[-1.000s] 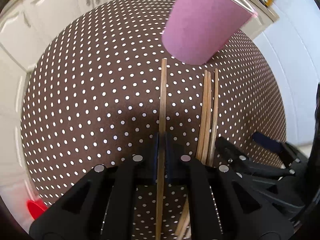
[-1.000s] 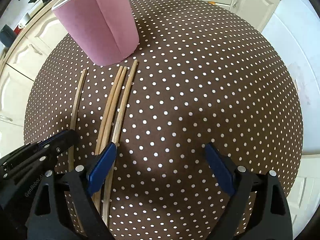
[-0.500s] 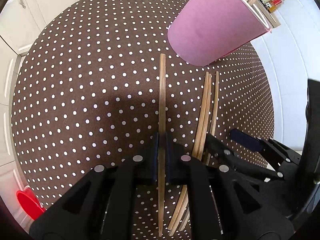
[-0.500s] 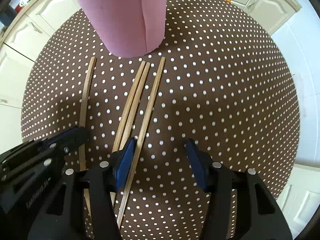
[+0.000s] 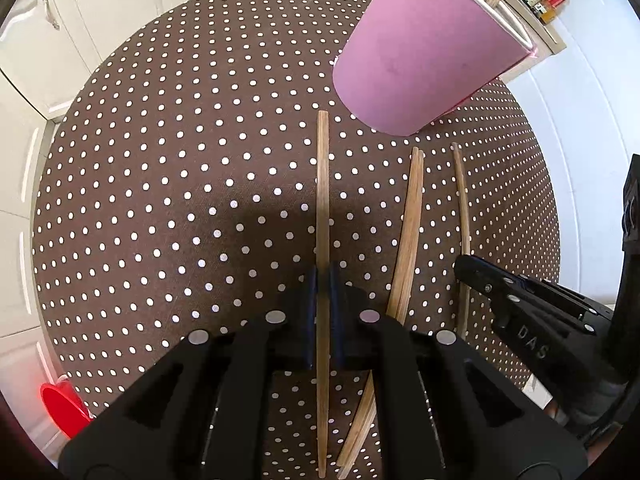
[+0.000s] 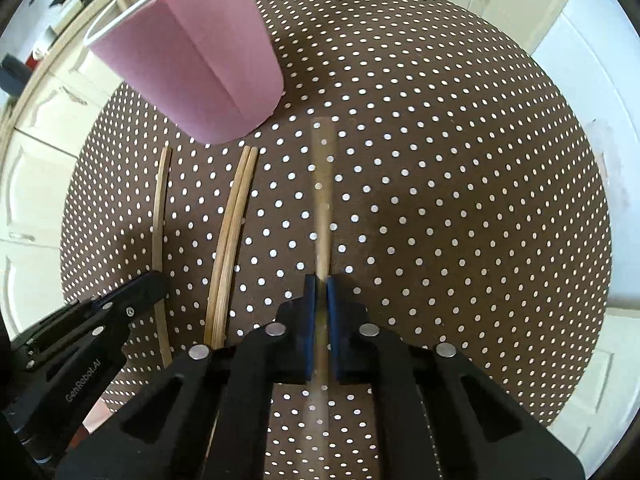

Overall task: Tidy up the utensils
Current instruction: 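Close the left tool on a chopstick while the right tool grasps another, then lift both held chopsticks upright above the pink cup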

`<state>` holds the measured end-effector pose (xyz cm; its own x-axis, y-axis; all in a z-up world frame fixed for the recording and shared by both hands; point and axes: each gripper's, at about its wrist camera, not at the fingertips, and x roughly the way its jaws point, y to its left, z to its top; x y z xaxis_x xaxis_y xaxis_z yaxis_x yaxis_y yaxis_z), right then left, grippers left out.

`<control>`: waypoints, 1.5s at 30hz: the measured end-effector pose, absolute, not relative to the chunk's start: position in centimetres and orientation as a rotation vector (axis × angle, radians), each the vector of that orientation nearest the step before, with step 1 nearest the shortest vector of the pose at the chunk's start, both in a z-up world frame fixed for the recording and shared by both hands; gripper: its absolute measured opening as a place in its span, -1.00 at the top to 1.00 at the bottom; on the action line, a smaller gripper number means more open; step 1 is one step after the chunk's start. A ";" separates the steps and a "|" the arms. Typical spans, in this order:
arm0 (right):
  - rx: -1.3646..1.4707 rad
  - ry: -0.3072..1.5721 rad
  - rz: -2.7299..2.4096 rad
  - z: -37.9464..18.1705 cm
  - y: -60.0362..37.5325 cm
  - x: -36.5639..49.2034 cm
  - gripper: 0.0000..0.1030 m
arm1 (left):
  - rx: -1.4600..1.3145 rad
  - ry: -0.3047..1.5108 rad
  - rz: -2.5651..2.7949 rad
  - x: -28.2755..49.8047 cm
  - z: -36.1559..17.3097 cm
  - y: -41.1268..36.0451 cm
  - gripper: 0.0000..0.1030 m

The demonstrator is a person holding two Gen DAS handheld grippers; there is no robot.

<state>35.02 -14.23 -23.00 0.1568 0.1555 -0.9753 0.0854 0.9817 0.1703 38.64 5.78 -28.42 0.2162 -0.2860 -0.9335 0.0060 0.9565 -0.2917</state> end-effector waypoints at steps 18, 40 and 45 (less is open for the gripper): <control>0.339 1.291 0.132 -17.6 -20.4 27.1 0.91 | -0.209 1.219 -0.203 30.6 -24.2 1.5 0.87; 0.333 0.854 0.200 -1.2 -22.2 19.7 0.91 | -0.128 0.819 -0.206 21.0 -5.6 -2.6 0.87; 0.327 0.765 0.221 1.7 -22.2 19.7 0.91 | -0.127 0.737 -0.197 20.2 -2.6 -2.2 0.87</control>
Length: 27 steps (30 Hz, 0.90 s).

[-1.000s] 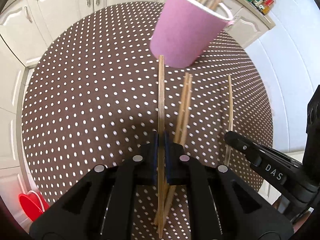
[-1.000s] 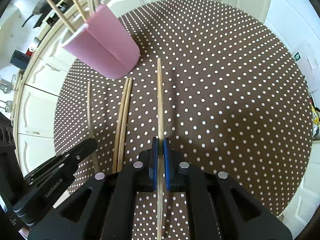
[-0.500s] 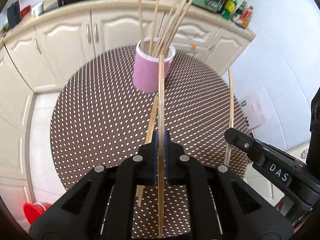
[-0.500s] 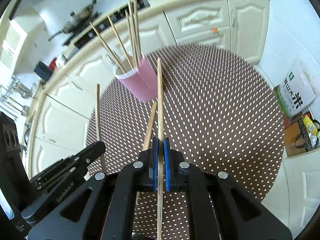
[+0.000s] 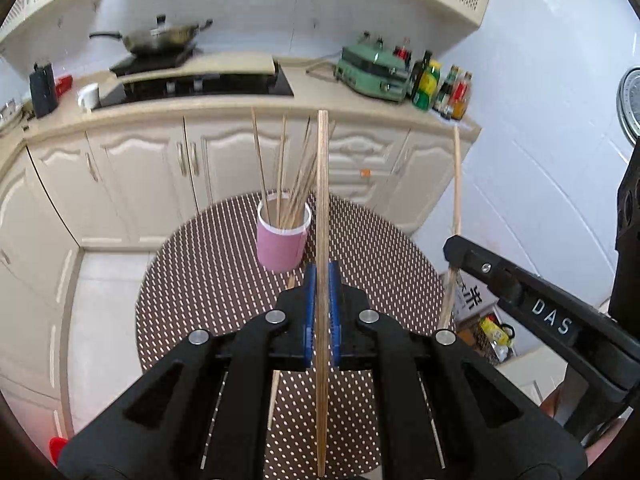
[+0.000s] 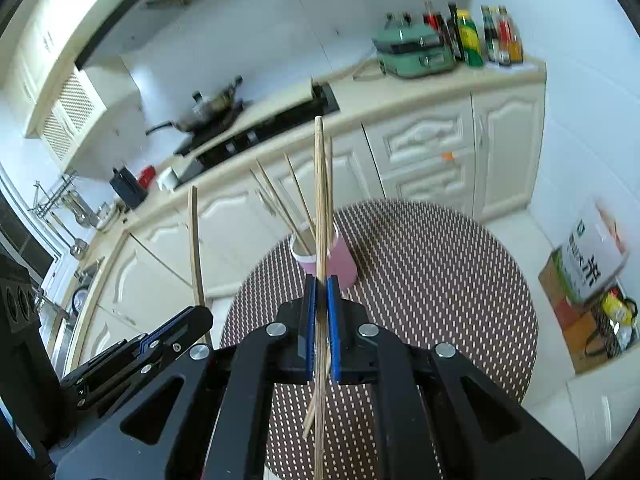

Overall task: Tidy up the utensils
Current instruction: 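Lift both held chopsticks upright above the pink cup, then lower both chopsticks into the pink cup and open both tools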

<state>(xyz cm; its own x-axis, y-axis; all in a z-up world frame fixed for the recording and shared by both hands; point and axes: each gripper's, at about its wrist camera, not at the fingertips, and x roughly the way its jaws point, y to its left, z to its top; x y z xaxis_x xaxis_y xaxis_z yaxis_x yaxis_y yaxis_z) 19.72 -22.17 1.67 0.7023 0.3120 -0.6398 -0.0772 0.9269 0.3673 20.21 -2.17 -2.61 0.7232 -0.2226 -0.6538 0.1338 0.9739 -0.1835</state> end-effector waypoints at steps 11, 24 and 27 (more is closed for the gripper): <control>0.310 0.561 0.236 6.2 -21.2 22.4 0.91 | -0.116 0.607 -0.165 21.7 2.2 -1.0 0.87; 0.328 0.459 0.250 6.4 -19.4 32.4 0.91 | -0.147 0.538 -0.162 32.1 2.3 -0.2 0.87; 0.331 0.454 0.258 5.4 -18.7 35.2 0.91 | -0.140 0.538 -0.181 34.6 1.0 -0.1 0.87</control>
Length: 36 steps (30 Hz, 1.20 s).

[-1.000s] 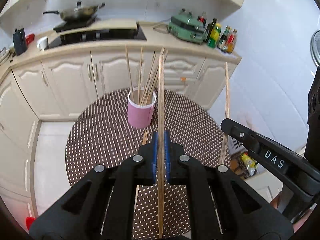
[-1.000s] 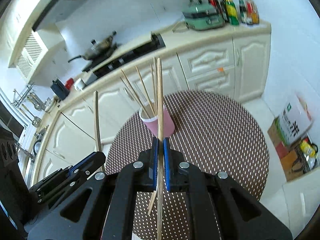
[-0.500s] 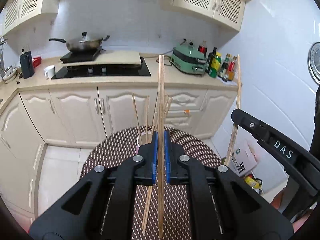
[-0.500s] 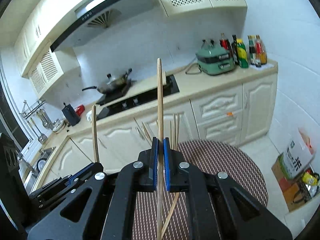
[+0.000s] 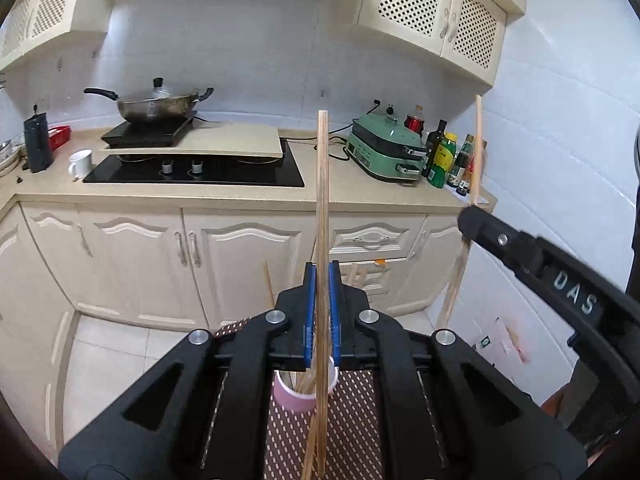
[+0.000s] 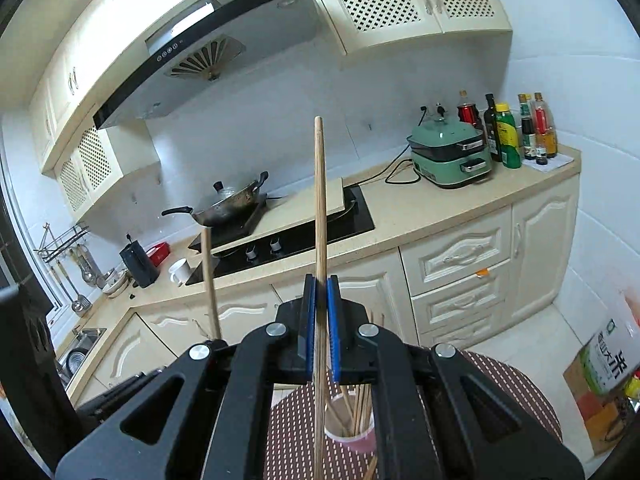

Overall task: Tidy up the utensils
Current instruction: 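Lower both chopsticks into the pink cup and open both tools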

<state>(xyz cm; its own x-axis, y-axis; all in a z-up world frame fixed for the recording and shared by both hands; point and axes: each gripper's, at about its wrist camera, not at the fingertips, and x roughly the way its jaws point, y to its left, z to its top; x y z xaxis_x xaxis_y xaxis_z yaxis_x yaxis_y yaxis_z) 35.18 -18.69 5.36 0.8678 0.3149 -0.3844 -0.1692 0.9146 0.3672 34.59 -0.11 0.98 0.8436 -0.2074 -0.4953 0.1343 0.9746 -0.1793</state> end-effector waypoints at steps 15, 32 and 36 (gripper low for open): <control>0.325 0.499 0.246 -1.7 -17.2 40.6 0.91 | -0.168 0.540 -0.289 40.8 -5.4 0.8 0.87; 0.268 0.392 0.249 -6.4 -16.7 40.3 0.91 | -0.231 0.393 -0.342 41.7 -9.7 0.7 0.87; 0.273 0.412 0.253 -7.8 -16.8 40.1 0.91 | -0.230 0.380 -0.351 41.3 -11.6 0.4 0.87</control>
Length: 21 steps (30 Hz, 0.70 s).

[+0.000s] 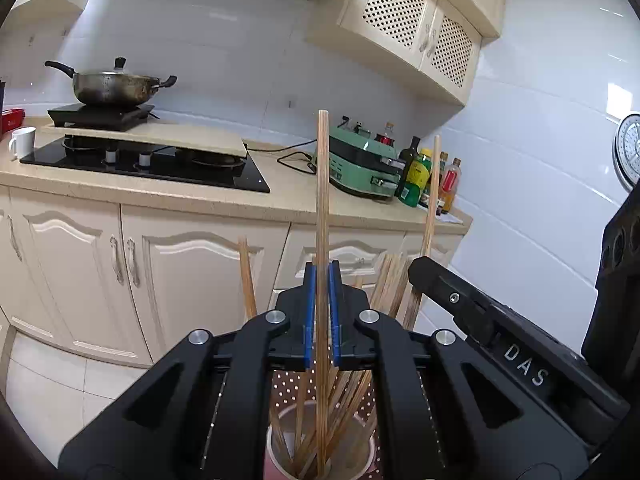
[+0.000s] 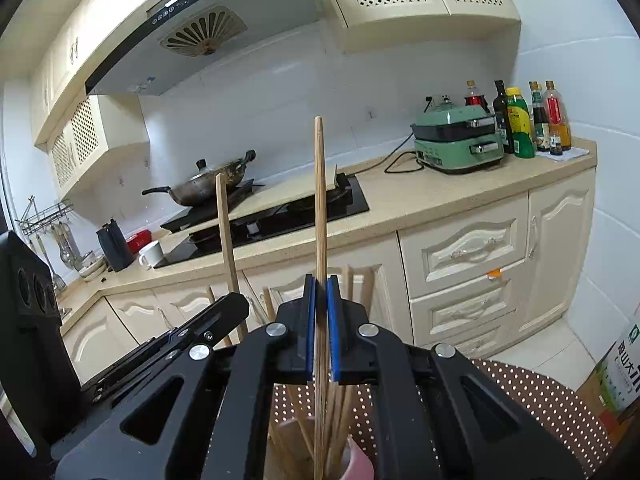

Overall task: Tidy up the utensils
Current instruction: 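Lower both chopsticks into the pink cup and open both tools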

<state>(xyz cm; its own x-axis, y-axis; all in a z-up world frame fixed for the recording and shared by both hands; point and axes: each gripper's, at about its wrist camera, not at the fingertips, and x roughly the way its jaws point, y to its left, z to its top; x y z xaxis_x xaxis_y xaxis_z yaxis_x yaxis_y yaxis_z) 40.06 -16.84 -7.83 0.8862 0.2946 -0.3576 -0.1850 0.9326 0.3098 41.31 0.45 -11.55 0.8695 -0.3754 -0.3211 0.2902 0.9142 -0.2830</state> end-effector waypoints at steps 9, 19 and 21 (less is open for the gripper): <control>0.274 0.477 0.263 -11.0 -16.2 38.9 0.91 | -0.162 0.437 -0.319 39.9 -15.6 -0.3 0.87; 0.274 0.572 0.263 -12.8 -15.8 38.3 0.85 | -0.170 0.483 -0.281 38.8 -17.5 0.1 0.86; 0.278 0.594 0.268 -13.1 -15.8 38.2 0.85 | -0.169 0.490 -0.273 38.7 -17.6 0.3 0.86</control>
<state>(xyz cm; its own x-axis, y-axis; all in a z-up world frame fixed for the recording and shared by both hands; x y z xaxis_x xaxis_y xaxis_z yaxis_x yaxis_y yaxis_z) 38.22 -15.85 -13.07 0.7962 0.3255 -0.5099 -0.1672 0.9285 0.3316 38.71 0.27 -17.62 0.8472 -0.2984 -0.4396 0.2178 0.9497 -0.2248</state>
